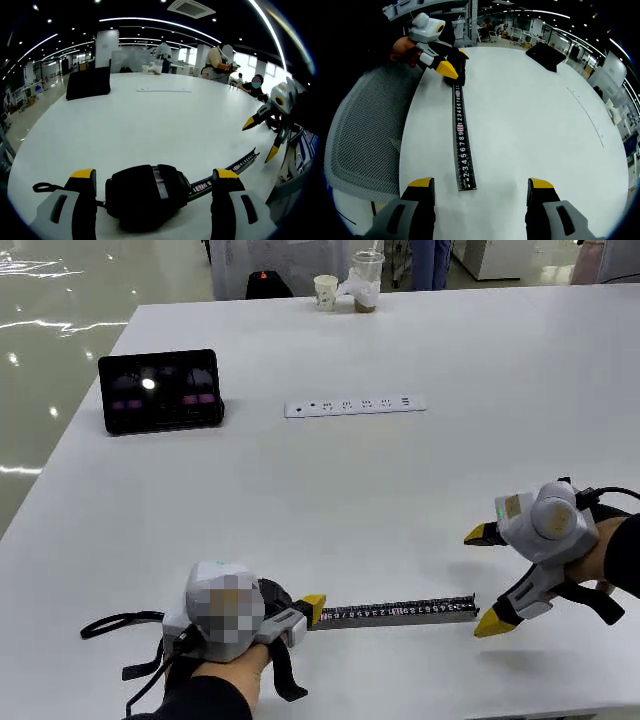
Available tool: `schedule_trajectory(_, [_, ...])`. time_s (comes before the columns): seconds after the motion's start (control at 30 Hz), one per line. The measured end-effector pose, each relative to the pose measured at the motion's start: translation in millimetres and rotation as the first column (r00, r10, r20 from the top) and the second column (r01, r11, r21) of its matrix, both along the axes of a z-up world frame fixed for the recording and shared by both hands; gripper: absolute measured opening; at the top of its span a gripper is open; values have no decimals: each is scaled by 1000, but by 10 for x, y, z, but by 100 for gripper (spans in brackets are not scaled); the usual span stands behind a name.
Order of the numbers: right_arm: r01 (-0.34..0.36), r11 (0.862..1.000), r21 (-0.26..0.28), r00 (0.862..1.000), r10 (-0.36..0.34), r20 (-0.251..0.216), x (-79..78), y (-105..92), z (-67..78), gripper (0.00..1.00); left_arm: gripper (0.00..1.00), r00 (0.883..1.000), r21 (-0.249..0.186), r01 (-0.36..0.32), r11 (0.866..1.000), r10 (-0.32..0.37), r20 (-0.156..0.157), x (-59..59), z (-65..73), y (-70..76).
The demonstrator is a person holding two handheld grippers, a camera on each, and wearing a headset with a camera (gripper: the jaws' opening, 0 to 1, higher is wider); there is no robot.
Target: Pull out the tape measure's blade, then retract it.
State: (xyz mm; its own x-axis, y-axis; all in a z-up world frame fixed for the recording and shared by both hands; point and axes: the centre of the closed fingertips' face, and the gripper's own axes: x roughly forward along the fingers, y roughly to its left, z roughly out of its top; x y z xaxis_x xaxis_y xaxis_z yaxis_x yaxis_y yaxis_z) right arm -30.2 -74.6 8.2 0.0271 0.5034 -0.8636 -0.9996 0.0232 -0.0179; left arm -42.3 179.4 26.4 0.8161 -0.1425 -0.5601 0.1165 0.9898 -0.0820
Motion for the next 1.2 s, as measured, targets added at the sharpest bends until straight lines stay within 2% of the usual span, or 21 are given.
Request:
schedule_trajectory(0.17, [-28, 1000, -13, 999, 28, -33, -80, 9, -48, 56, 93, 1000, 2, -1, 1000, 1, 8, 3, -5, 6])
schedule_trajectory(0.27, [-48, 998, -27, 998, 47, -34, -110, 6, -83, 47, 93, 1000, -1, -5, 1000, 5, 7, 1, -17, 16])
schedule_trajectory(0.37, [-68, 997, -35, 997, 67, -33, -137, 7, -105, 42, 92, 1000, -4, -11, 1000, 11, 10, 1, -7, 27])
schedule_trajectory(0.63, [-91, 995, -49, 996, 90, -22, -125, 3, -129, 31, 90, 1000, -9, -15, 1000, 15, 12, 3, -12, 34])
schedule_trajectory(0.93, [-111, 991, -71, 994, 109, -24, -185, -38, -195, 22, 87, 1000, -2, -17, 1000, 17, 12, 0, -10, 37])
schedule_trajectory(1.03, [-118, 990, -79, 993, 117, -20, -194, -43, -206, 16, 87, 1000, -2, -18, 1000, 18, 11, 0, -13, 39])
schedule_trajectory(1.2, [-124, 989, -77, 992, 123, -16, -185, -29, -229, 13, 84, 1000, 1, -18, 1000, 18, 7, -1, -21, 43])
